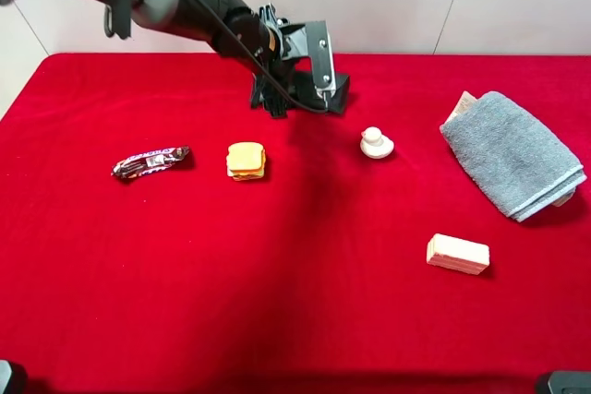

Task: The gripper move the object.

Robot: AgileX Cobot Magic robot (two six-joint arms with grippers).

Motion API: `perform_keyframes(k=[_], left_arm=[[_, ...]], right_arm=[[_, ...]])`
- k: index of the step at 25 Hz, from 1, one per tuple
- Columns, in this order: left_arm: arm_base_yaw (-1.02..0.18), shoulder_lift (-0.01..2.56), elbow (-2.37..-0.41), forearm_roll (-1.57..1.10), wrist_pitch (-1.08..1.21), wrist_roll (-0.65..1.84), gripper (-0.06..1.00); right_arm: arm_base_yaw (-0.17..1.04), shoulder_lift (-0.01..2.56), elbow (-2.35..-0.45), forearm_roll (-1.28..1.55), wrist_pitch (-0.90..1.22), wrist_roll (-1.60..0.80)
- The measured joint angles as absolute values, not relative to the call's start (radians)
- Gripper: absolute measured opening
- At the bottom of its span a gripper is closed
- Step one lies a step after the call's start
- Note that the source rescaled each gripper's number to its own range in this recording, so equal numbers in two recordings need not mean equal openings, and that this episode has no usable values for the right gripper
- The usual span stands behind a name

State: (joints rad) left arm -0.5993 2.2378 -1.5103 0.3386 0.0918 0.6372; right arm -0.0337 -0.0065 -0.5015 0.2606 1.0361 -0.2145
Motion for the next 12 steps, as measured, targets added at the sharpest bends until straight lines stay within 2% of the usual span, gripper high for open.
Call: perform_keyframes(k=[12], left_arm=[[-0.599,2.141,-1.51,0.339,0.285,0.579,0.75]], right_arm=[[-0.034,-0.006,-0.501,0.261,1.036,-0.214]])
